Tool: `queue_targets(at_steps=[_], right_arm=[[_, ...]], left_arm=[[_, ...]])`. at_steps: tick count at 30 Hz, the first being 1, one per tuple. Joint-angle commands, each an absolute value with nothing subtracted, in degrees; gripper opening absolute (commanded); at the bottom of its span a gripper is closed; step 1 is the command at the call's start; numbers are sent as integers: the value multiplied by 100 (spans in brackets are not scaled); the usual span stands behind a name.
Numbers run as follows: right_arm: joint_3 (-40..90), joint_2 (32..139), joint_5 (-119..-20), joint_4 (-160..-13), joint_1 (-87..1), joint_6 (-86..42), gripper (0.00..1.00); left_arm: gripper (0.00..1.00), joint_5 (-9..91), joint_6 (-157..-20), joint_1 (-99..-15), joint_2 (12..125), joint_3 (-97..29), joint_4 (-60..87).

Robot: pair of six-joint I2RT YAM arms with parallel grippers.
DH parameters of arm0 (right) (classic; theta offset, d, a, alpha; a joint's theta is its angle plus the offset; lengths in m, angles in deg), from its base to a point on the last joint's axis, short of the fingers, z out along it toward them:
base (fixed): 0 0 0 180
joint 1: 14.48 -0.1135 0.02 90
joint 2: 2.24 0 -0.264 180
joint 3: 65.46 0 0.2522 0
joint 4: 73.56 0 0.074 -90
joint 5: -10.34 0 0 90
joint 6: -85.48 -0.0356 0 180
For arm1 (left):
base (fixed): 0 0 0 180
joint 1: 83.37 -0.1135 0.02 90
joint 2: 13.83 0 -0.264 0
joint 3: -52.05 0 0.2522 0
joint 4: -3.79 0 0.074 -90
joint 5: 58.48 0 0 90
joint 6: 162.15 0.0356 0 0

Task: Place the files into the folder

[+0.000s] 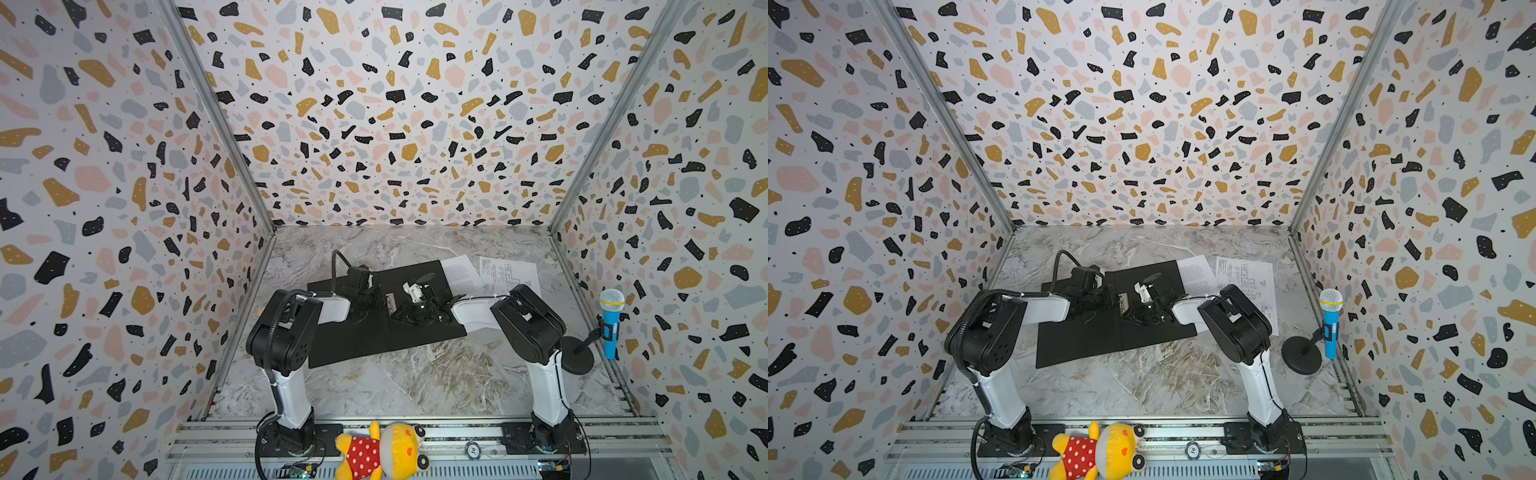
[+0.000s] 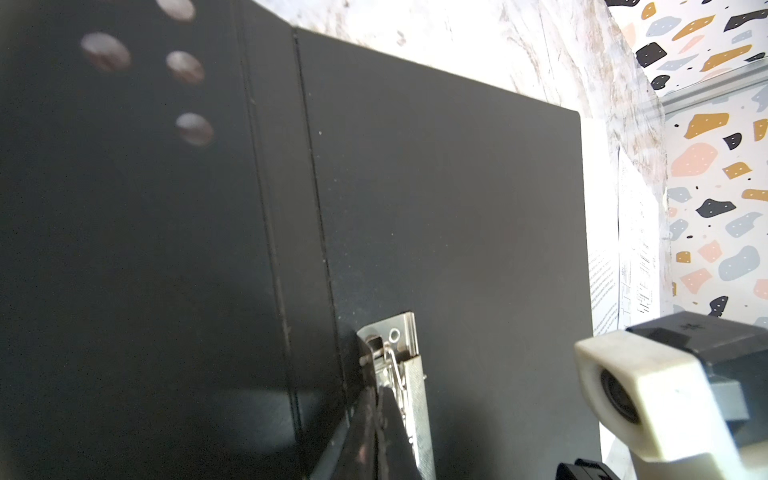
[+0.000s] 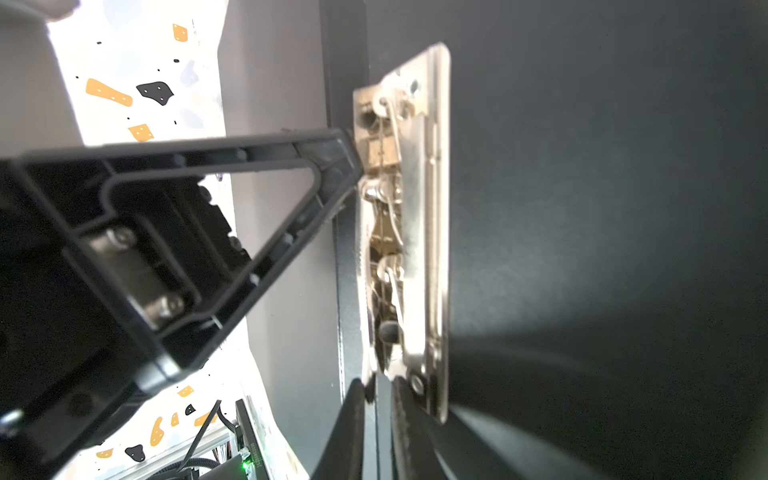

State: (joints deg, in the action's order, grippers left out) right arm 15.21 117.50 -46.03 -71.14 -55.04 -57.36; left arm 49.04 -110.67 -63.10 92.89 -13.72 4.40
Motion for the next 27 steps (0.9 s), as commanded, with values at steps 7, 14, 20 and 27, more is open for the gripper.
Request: queue_targets(at_steps=[7, 14, 20, 27], right_arm=[[1625, 11708, -4717, -7397, -5483, -5668, 9], [1514, 11669, -4731, -7397, -5475, -5647, 6], [1628, 11702, -4993, -7948, -5475, -5418, 2], [1571, 11736, -5285, -8339, -5453, -5159, 0]], left_arm=[[5, 4836, -10950, -6265, 9499, -1375, 666], [5, 4838, -10927, -6264, 9516, -1382, 674], [6, 4783, -10857, -6268, 9520, -1417, 759], [6, 4607, -10646, -6228, 9644, -1574, 1057]])
